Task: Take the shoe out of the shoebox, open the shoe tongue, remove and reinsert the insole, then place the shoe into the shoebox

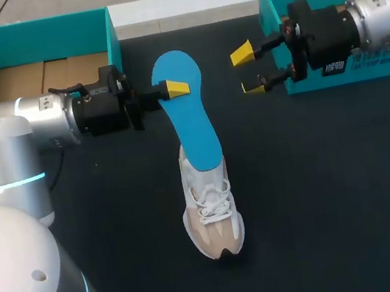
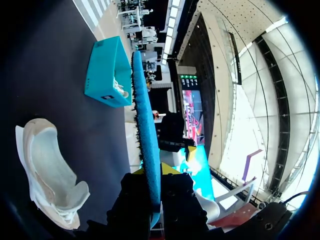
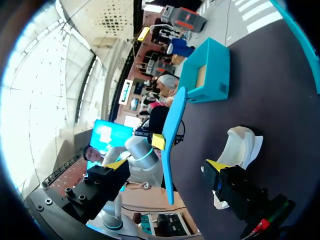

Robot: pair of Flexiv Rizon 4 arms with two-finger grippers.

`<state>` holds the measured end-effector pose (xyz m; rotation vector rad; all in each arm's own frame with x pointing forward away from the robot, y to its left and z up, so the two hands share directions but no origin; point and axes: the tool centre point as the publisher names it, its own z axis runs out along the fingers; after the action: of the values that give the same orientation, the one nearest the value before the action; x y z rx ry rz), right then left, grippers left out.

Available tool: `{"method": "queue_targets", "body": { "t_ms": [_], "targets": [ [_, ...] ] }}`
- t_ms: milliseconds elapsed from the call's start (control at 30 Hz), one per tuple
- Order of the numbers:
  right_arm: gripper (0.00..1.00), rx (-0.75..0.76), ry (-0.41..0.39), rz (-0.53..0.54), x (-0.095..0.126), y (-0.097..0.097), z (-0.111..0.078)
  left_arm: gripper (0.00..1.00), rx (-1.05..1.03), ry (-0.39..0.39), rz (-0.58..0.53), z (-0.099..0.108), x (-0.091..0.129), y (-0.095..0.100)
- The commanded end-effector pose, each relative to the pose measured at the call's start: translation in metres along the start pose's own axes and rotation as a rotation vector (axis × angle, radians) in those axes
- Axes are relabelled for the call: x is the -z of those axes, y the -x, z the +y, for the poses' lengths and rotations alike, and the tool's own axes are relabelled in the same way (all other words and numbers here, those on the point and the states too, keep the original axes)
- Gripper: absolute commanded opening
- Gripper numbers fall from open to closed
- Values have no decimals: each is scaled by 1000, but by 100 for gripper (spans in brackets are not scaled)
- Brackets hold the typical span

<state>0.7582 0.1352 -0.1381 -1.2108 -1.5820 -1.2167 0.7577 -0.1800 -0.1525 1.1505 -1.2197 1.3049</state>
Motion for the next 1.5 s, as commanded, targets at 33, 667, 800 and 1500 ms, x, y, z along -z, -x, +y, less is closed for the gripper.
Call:
{"method": "queue_targets", "body": {
  "t_ms": [33, 667, 800, 1500],
  "targets": [
    [100, 0, 0, -1, -2, 0, 1, 0, -65, 28, 88, -5, 4, -5],
    [100, 0, 0, -1, -2, 0, 1, 0, -862, 18, 124, -21, 16, -27],
    [100, 0, 0, -1, -2, 0, 1, 0, -1075, 19, 146, -24, 17, -29],
    [100, 0, 0, -1, -2, 0, 1, 0, -2074, -45, 24, -43, 20, -23]
  ]
}}
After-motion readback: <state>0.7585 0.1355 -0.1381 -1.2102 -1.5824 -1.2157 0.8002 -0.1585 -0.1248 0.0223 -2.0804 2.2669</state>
